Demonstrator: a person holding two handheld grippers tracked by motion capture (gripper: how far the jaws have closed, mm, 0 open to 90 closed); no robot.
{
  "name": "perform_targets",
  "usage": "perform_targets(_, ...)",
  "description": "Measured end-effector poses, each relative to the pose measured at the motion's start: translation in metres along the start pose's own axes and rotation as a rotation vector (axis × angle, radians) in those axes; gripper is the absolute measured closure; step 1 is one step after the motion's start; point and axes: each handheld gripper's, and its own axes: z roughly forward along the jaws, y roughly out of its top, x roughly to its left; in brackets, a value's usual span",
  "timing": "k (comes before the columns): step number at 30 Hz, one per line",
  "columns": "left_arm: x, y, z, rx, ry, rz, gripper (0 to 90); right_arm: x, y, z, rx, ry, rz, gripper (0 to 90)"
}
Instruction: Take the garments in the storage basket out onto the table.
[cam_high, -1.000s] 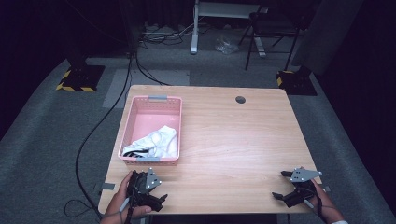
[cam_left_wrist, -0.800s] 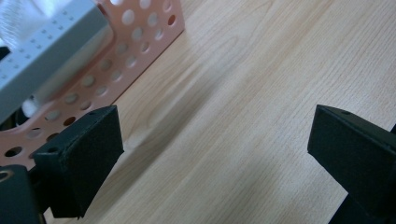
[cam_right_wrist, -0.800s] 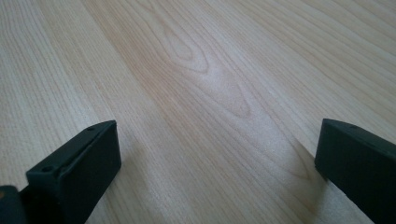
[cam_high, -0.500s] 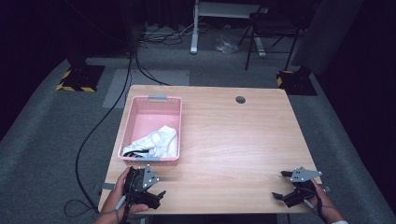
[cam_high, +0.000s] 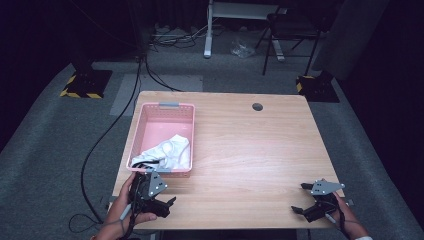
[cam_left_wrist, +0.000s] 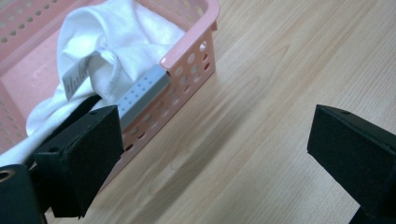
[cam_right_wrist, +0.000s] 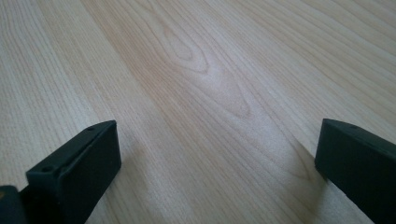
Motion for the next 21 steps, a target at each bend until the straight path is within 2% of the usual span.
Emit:
perform_targets(6,0.005,0.009,-0.004,-0.016,0.015,0.000,3.0,0.000,0.000,0.000,0.000,0.000,0.000,0.4)
perform_targets(21,0.016,0.024,-0.001,-0.031,0.014,-0.003,3.0,0.000,0.000,0.000,0.000,0.000,0.000,0.4)
